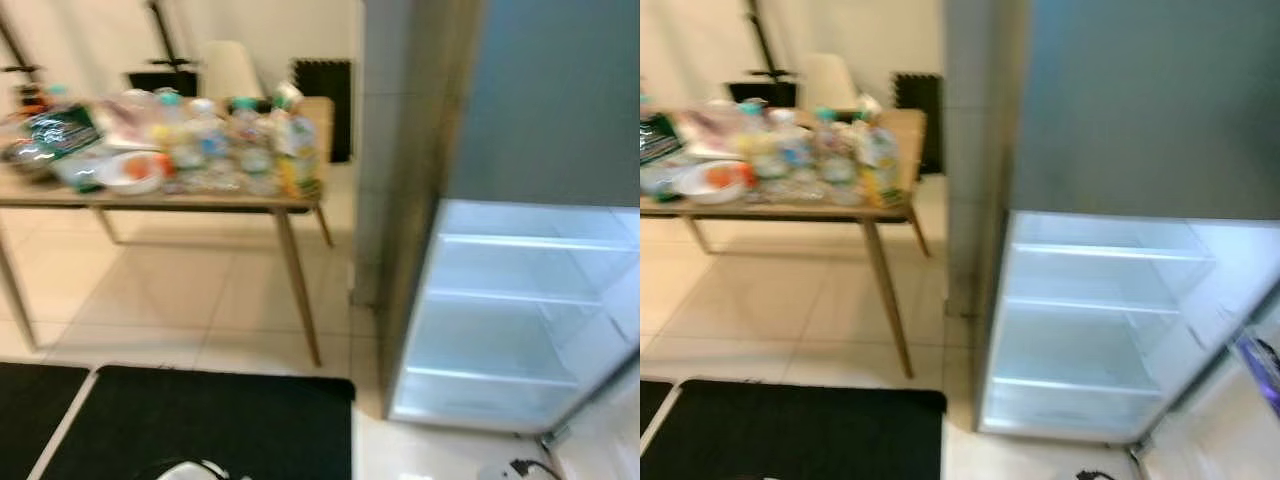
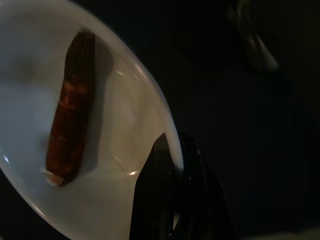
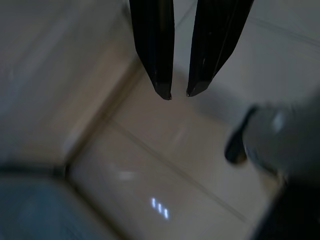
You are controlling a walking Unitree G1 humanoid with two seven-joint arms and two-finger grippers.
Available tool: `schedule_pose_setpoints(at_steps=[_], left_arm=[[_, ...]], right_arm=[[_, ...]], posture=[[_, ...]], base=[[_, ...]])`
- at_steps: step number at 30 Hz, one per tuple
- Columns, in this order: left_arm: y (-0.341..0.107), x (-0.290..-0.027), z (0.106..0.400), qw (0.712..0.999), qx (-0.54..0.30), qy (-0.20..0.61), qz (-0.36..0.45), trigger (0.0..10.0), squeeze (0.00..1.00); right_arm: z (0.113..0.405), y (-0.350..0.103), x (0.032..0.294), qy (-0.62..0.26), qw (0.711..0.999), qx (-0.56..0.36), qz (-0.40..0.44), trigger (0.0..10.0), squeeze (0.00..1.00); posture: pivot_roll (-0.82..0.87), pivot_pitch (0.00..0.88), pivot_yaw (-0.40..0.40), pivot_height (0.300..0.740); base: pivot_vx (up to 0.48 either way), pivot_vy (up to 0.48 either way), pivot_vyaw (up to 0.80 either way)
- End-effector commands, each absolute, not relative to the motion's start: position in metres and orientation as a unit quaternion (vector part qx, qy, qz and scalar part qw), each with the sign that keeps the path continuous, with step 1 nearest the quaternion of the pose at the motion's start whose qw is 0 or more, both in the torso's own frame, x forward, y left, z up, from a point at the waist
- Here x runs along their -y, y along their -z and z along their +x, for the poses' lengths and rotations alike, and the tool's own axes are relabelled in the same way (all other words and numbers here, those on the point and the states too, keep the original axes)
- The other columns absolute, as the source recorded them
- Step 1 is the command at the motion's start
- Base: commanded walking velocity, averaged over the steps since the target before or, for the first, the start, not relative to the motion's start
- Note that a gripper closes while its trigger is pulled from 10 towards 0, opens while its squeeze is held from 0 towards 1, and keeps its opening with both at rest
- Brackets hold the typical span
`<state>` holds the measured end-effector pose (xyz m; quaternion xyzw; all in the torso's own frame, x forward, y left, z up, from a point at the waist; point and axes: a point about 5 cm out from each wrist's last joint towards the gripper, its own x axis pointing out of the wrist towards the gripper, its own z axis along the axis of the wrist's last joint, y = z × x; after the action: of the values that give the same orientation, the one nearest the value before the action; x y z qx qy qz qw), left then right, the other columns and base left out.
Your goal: Restocking fridge
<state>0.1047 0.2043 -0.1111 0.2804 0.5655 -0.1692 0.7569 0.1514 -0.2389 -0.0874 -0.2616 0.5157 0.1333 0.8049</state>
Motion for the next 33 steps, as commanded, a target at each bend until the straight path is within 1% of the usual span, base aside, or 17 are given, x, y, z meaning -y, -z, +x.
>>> schedule_pose_setpoints(at_steps=[1, 4, 33], left_arm=[[0.111, -0.2032, 0.1057, 0.759, -0.564, 0.168, 0.276, 10.0, 0.0], [0.1107, -0.204, 0.1064, 0.76, -0.565, 0.167, 0.274, 10.0, 0.0], [0.1105, -0.2062, 0.1056, 0.759, -0.569, 0.164, 0.271, 10.0, 0.0]], right_arm=[[0.1444, 0.0886, 0.2458, -0.122, 0.796, -0.525, -0.276, 10.0, 0.0], [0.144, 0.0887, 0.2465, -0.126, 0.789, -0.526, -0.29, 10.0, 0.0], [0.1373, 0.0915, 0.245, -0.124, 0.79, -0.533, -0.276, 10.0, 0.0]], posture=[[-0.07, 0.0, -0.022, 0.74], [-0.08, 0.0, -0.022, 0.74], [-0.08, 0.0, -0.014, 0.74]], base=[[0.0, 0.0, 0.0], [0.0, 0.0, 0.0], [0.0, -0.358, 0.0]])
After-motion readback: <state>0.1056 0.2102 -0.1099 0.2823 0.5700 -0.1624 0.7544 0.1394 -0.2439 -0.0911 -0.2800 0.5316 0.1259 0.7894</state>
